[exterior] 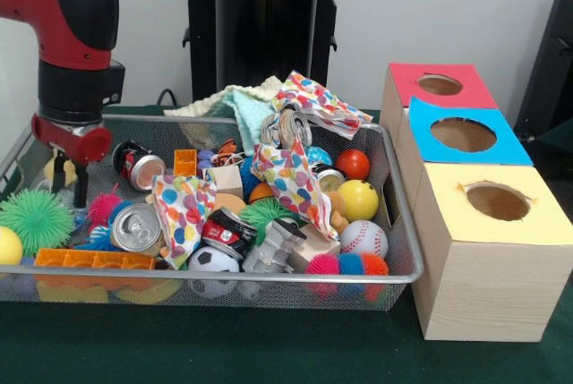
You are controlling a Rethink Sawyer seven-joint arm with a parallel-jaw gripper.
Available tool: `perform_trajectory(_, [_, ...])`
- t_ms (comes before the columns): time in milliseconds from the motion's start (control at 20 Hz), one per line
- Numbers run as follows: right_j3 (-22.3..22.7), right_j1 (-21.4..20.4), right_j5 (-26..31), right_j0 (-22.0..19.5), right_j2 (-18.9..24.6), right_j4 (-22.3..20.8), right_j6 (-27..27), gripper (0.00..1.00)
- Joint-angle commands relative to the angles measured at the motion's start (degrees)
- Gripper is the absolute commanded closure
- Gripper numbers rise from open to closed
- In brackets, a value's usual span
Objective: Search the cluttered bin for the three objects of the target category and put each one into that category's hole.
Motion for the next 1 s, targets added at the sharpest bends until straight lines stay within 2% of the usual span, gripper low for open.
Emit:
perform_trajectory(50, [4.60, 0.19, 1.82, -0.99, 2.82, -0.69, 1.01, 1.00])
perform_trajectory(200, [7.15, -2.21, 2.70, -1.67, 3.53, -0.22, 0.84, 1.00])
perform_trajectory(700, [9.26, -4.95, 3.79, -1.86, 4.31, 0.69, 0.65, 1.00])
perform_trajectory(1000, [11.75, -8.34, 3.87, -2.00, 5.48, 1.25, 0.69, 1.00])
